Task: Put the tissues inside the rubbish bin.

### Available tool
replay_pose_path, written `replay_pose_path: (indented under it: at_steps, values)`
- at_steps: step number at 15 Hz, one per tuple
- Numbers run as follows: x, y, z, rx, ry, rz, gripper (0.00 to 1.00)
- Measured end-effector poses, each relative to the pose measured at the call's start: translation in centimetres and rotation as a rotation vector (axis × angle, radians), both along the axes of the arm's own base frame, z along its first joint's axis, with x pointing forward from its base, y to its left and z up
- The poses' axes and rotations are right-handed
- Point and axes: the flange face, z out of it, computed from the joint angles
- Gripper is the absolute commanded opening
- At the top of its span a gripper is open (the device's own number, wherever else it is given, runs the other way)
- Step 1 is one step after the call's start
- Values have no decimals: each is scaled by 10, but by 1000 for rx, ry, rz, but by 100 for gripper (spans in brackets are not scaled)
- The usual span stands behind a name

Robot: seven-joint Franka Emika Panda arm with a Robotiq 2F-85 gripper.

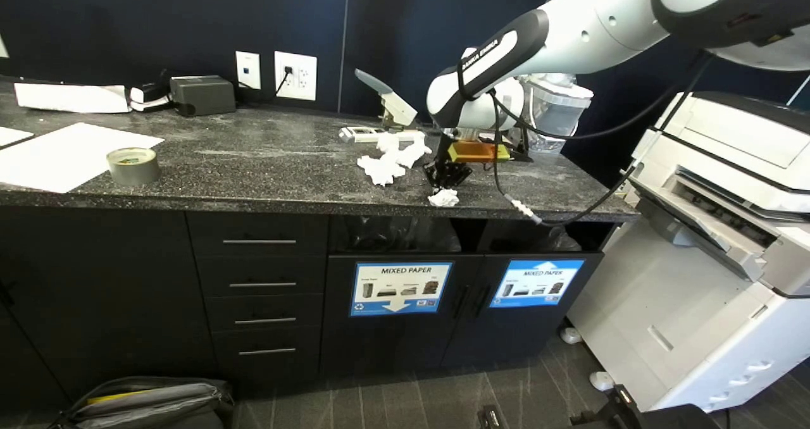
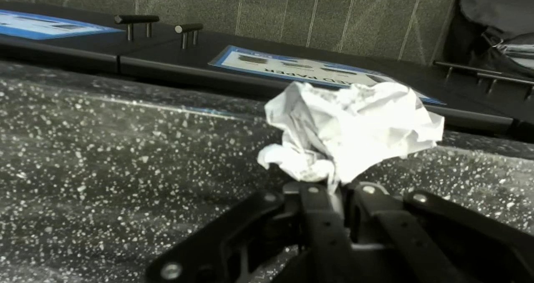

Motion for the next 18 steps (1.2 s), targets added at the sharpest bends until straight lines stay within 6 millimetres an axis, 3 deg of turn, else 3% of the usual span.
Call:
replay_pose_path:
  at_steps: [5, 11, 13, 18]
  values:
    - [-49, 4, -13, 35, -27, 40, 11]
    - [-152, 5, -100, 81, -32, 68, 10]
    - [-177, 2, -121, 101, -87, 61, 10]
    - [-190, -9, -164, 147, -308, 4, 10]
